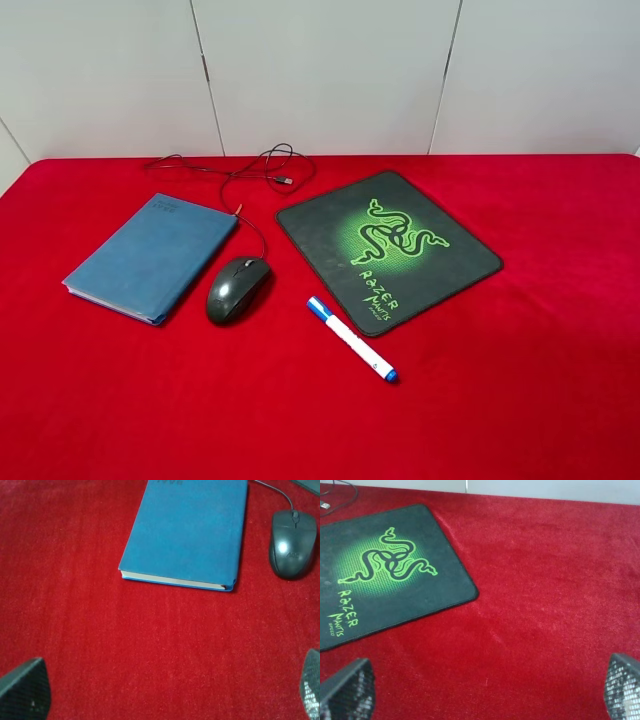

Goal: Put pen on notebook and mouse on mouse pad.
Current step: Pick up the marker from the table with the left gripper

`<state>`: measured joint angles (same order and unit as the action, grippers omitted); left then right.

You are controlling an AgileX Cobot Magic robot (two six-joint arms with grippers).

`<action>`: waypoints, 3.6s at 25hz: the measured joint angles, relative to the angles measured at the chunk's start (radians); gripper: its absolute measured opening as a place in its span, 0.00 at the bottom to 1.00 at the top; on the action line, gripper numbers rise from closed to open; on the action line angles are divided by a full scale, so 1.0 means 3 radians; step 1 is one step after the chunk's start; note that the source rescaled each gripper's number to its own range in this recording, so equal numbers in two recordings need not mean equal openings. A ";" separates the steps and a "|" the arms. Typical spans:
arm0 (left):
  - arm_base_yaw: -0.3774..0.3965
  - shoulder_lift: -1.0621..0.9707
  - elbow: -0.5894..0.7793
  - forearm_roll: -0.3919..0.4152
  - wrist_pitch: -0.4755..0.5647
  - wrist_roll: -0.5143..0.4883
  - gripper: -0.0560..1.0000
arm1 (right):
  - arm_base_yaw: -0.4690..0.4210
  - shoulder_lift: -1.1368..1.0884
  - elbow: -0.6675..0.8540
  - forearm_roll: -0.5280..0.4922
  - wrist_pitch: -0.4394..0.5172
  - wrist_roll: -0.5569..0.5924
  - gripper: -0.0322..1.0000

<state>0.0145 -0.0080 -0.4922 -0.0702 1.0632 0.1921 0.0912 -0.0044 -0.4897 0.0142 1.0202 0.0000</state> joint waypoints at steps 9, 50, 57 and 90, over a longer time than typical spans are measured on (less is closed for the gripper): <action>0.0000 0.0000 0.0000 0.0000 0.0000 0.0000 1.00 | 0.0000 0.0000 0.0000 0.0000 0.0000 0.0000 1.00; 0.0000 0.0230 -0.0147 -0.0002 0.0168 -0.0003 1.00 | 0.0000 0.0000 0.0000 0.0000 0.0000 0.0000 1.00; 0.0000 0.0945 -0.0475 -0.0163 0.0254 -0.0003 1.00 | 0.0000 0.0000 0.0000 0.0000 0.0000 0.0000 1.00; -0.1879 0.4274 -0.1216 -0.0417 -0.0650 -0.1375 1.00 | 0.0000 0.0000 0.0000 0.0000 0.0000 0.0000 1.00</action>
<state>-0.5492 1.2742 -0.8570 -0.1954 0.8682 -0.2202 0.0912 -0.0044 -0.4897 0.0142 1.0202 0.0000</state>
